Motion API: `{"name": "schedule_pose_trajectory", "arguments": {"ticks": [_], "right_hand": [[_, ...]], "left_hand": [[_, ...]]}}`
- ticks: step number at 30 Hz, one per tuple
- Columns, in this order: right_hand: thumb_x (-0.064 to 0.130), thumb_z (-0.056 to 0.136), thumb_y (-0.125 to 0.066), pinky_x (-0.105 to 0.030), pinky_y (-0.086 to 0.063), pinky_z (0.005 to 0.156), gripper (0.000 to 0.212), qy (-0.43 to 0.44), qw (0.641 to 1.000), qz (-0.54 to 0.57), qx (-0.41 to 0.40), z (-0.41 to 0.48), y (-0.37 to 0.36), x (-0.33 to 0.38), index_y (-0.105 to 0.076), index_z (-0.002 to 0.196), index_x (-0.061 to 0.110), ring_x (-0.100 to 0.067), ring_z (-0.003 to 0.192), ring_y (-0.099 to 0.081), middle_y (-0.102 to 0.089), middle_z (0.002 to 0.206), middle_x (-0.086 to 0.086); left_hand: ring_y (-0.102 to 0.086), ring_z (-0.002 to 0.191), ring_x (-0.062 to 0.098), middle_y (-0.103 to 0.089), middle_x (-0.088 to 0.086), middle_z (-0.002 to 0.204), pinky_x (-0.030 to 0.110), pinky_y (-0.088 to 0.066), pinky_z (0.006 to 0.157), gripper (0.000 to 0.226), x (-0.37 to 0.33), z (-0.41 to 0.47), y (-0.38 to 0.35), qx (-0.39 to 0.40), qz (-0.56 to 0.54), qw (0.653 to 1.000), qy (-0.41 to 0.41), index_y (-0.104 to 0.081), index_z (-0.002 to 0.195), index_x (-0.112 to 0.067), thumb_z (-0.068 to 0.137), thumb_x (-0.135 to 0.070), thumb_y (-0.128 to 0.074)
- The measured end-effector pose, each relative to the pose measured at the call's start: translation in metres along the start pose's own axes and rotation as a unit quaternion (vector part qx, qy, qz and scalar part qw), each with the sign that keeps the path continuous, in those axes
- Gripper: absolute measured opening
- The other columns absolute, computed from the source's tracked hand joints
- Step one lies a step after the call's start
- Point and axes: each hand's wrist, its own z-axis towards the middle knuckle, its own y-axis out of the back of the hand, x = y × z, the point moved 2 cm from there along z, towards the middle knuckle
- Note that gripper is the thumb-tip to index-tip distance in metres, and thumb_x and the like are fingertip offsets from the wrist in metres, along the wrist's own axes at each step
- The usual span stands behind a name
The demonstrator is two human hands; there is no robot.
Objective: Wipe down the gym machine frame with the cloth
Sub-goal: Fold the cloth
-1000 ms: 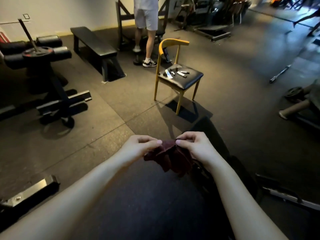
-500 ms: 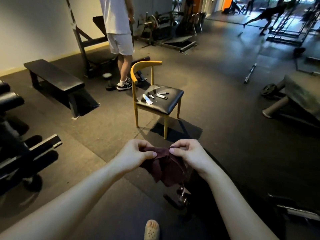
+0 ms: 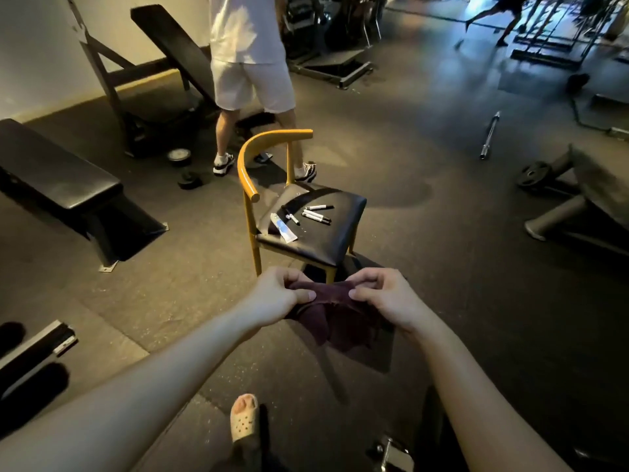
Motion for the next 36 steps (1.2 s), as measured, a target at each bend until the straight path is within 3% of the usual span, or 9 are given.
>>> {"name": "schedule_pose_trajectory", "arguments": {"ticks": [5, 7, 11, 15, 19, 23, 27, 30, 36], "right_hand": [[0.012, 0.094, -0.071, -0.021, -0.055, 0.069, 0.010, -0.013, 0.998, 0.002, -0.061, 0.116, -0.009, 0.006, -0.075, 0.101, 0.019, -0.016, 0.086, -0.075, -0.077, 0.090, -0.003], [0.013, 0.092, -0.073, -0.029, -0.057, 0.074, 0.009, -0.020, 0.996, 0.005, -0.084, 0.162, -0.009, 0.010, -0.076, 0.096, 0.020, -0.016, 0.085, -0.074, -0.076, 0.088, -0.003], [0.016, 0.093, -0.072, -0.027, -0.055, 0.078, 0.008, -0.026, 0.995, -0.020, -0.095, 0.238, -0.006, 0.021, -0.076, 0.093, 0.023, -0.013, 0.087, -0.071, -0.074, 0.090, 0.000], [0.015, 0.094, -0.071, -0.026, -0.053, 0.082, 0.009, -0.030, 0.995, -0.065, -0.066, 0.311, 0.006, 0.014, -0.074, 0.092, 0.024, -0.013, 0.092, -0.068, -0.071, 0.094, 0.000], [0.012, 0.091, -0.073, -0.025, -0.049, 0.078, 0.017, -0.058, 0.994, -0.082, -0.036, 0.393, 0.027, -0.021, -0.073, 0.083, 0.027, -0.014, 0.087, -0.067, -0.071, 0.086, 0.002], [0.012, 0.091, -0.074, -0.026, -0.048, 0.077, 0.020, -0.093, 0.989, -0.108, 0.026, 0.479, 0.056, -0.076, -0.072, 0.079, 0.028, -0.012, 0.084, -0.066, -0.071, 0.083, 0.005], [0.004, 0.085, -0.076, -0.018, -0.046, 0.071, 0.027, -0.091, 0.977, -0.140, 0.134, 0.576, 0.083, -0.136, -0.073, 0.073, 0.027, 0.003, 0.069, -0.063, -0.071, 0.074, 0.009], [0.003, 0.085, -0.076, -0.011, -0.046, 0.067, 0.017, -0.092, 0.959, -0.173, 0.204, 0.633, 0.092, -0.162, -0.075, 0.077, 0.018, 0.006, 0.065, -0.061, -0.071, 0.075, 0.005], [0.004, 0.083, -0.075, -0.028, -0.054, 0.080, 0.008, -0.130, 0.939, -0.214, 0.235, 0.731, 0.059, -0.206, -0.077, 0.079, 0.010, -0.017, 0.082, -0.069, -0.073, 0.082, 0.000]], "left_hand": [[-0.076, 0.085, 0.015, -0.078, 0.004, 0.088, 0.031, -0.060, 0.080, 0.008, 0.010, 0.115, 0.056, 0.025, -0.020, 0.999, 0.020, -0.077, 0.098, -0.017, 0.094, -0.015, -0.070], [-0.075, 0.085, 0.014, -0.077, 0.003, 0.089, 0.029, -0.059, 0.076, 0.006, 0.010, 0.156, 0.073, 0.022, -0.025, 0.999, 0.031, -0.076, 0.096, -0.019, 0.094, -0.017, -0.071], [-0.072, 0.086, 0.010, -0.077, 0.002, 0.092, 0.017, -0.052, 0.062, 0.007, 0.010, 0.226, 0.098, -0.010, -0.068, 0.995, 0.070, -0.078, 0.096, -0.019, 0.093, -0.015, -0.073], [-0.071, 0.065, 0.007, -0.077, 0.007, 0.085, 0.015, -0.052, 0.051, 0.007, 0.029, 0.290, 0.103, -0.043, -0.173, 0.976, 0.127, -0.079, 0.095, -0.011, 0.092, -0.009, -0.073], [-0.067, 0.073, 0.018, -0.074, 0.011, 0.083, 0.018, -0.053, 0.052, 0.005, 0.057, 0.365, 0.080, -0.078, -0.219, 0.955, 0.185, -0.078, 0.093, -0.008, 0.092, -0.010, -0.073], [-0.057, 0.064, 0.020, -0.066, 0.011, 0.073, 0.023, -0.048, 0.050, 0.008, 0.094, 0.450, 0.040, -0.084, -0.234, 0.934, 0.256, -0.076, 0.088, -0.007, 0.094, -0.006, -0.070], [-0.057, 0.051, 0.016, -0.065, 0.008, 0.065, 0.024, -0.046, 0.052, 0.004, 0.127, 0.519, -0.007, -0.110, -0.312, 0.877, 0.347, -0.075, 0.089, -0.004, 0.091, -0.003, -0.071], [-0.064, 0.058, 0.018, -0.071, 0.010, 0.073, 0.028, -0.051, 0.056, 0.006, 0.145, 0.552, -0.034, -0.181, -0.354, 0.830, 0.390, -0.078, 0.091, -0.004, 0.085, -0.005, -0.077], [-0.055, 0.055, 0.017, -0.065, 0.011, 0.069, 0.019, -0.047, 0.051, 0.010, 0.179, 0.617, -0.052, -0.289, -0.384, 0.774, 0.412, -0.075, 0.077, -0.008, 0.087, -0.007, -0.076]]}}
